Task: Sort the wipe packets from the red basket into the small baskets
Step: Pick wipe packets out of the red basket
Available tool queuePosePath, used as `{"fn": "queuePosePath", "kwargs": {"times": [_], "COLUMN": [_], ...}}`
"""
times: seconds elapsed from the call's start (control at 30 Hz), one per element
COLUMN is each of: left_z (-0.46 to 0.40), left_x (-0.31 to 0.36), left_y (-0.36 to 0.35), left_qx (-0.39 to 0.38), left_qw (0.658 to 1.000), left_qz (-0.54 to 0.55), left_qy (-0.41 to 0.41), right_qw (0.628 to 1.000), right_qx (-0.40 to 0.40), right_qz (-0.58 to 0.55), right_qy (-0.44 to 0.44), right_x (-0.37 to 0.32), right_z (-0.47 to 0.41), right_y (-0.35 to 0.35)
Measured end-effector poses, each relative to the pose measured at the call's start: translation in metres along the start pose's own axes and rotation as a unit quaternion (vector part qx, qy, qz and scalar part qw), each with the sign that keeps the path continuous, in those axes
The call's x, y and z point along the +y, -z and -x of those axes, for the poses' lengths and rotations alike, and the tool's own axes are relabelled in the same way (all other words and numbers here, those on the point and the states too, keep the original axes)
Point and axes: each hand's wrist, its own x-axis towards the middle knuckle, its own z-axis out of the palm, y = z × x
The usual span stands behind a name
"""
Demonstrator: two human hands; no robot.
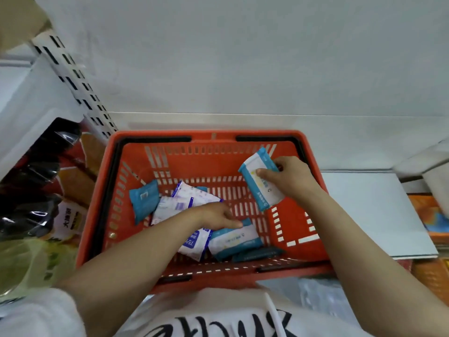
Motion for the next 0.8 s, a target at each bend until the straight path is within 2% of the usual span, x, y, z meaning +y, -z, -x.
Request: {"fn": "queuePosePath", "kwargs": {"times": [0.07,0.2,0.27,0.3,0.37,0.47,0.53,0.63,0.8], "left_z": [-0.009,-0.019,-0.016,-0.013,0.0,0.023,0.037,0.054,0.076], "left_x": [0.0,0.001,0.005,0.005,0.008,0.009,0.011,0.017,0.031], "left_y": [-0.005,-0.011,-0.007,-0.002,0.015,0.041,0.055,0.07,0.067], "left_qx": [-0.017,-0.022,-0.012,-0.004,0.024,0.074,0.108,0.159,0.18], "left_qw": [1.0,0.994,0.995,0.998,0.996,0.948,0.911,0.882,0.879], "left_qz": [0.011,-0.109,-0.1,-0.06,0.088,0.304,0.39,0.433,0.423], "left_qy": [0.011,0.006,-0.007,-0.01,-0.014,-0.053,-0.074,-0.098,-0.128], "right_qw": [1.0,0.999,0.998,0.997,0.991,0.975,0.958,0.937,0.898], "right_qx": [0.007,0.013,0.025,0.031,0.043,0.04,0.031,0.047,0.127], "right_qz": [-0.011,-0.03,-0.047,-0.067,-0.12,-0.214,-0.283,-0.344,-0.42], "right_qy": [-0.004,-0.014,-0.023,-0.027,-0.033,-0.043,-0.04,-0.044,-0.02], "right_x": [0.002,0.001,0.001,0.002,0.003,0.001,-0.001,-0.005,-0.005], "right_z": [0.009,0.023,0.028,0.031,0.037,0.049,0.057,0.068,0.083], "right_y": [0.003,0.008,0.012,0.014,0.018,0.019,0.016,0.009,0.002]}}
